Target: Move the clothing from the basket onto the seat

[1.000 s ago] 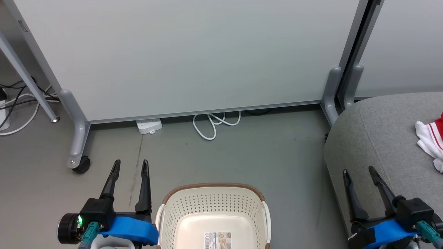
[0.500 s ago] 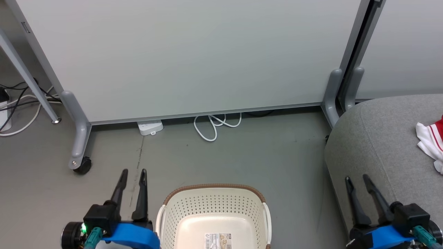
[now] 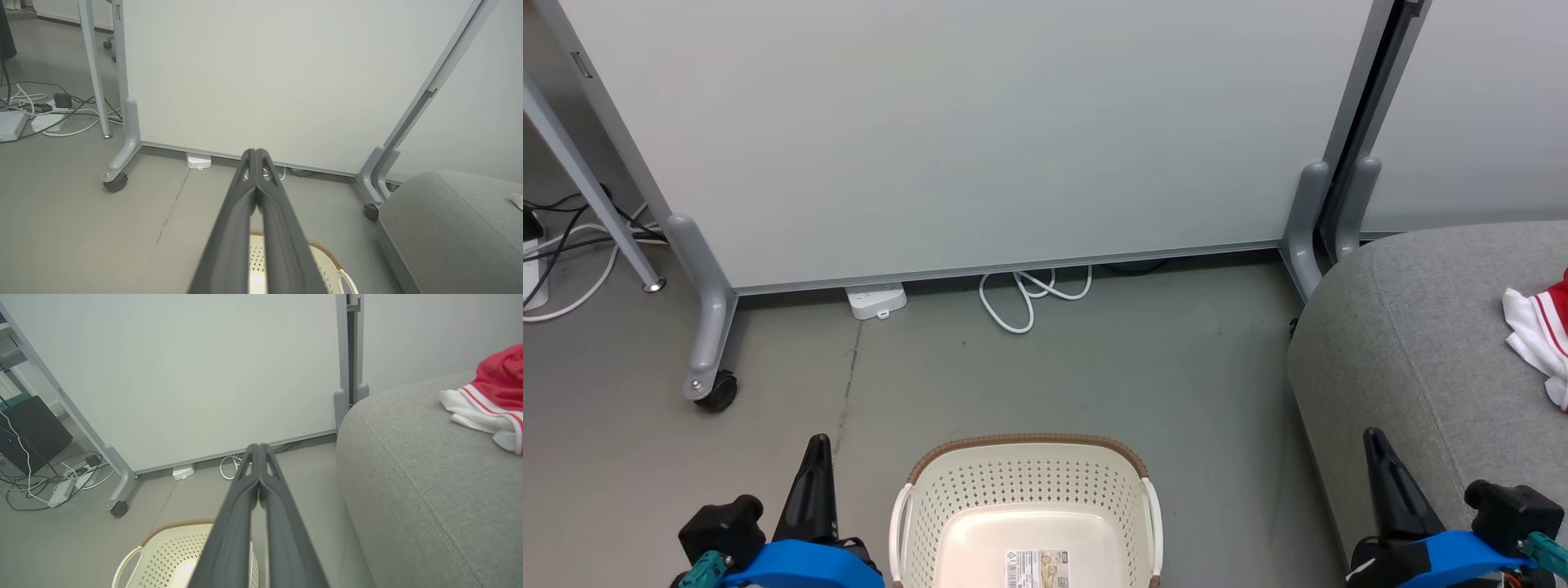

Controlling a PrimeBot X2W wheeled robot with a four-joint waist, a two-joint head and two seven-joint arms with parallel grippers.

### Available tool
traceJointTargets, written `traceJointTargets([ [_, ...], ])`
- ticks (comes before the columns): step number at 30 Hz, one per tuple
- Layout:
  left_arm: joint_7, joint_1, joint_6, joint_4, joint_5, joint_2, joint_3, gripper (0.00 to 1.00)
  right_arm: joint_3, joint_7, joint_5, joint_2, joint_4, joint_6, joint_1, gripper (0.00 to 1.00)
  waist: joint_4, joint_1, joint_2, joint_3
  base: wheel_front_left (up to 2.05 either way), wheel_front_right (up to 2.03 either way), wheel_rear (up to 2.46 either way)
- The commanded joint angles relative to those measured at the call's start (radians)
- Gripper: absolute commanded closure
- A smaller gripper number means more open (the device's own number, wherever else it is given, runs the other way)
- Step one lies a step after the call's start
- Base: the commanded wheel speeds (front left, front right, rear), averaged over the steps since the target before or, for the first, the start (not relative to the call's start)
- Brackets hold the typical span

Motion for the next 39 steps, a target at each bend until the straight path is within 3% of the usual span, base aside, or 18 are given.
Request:
traceJointTargets([
  [1, 0.008, -0.031, -0.004, -0.021, -0.044, 0.000, 0.013, 1.00, -0.006, 0.008, 0.048, 0.000, -0.021, 0.000, -0.018, 1.00, -0.001, 0.0000, -0.0001, 0.000, 0.00, 0.00, 0.00],
  [39, 0.151, -0.067, -0.025, -0.045, -0.614, 0.000, 0.089, 1.00, -0.040, 0.149, 0.625, 0.018, -0.040, 0.000, -0.060, 1.00, -0.020, 0.0000, -0.0001, 0.006, 0.00, 0.00, 0.00],
])
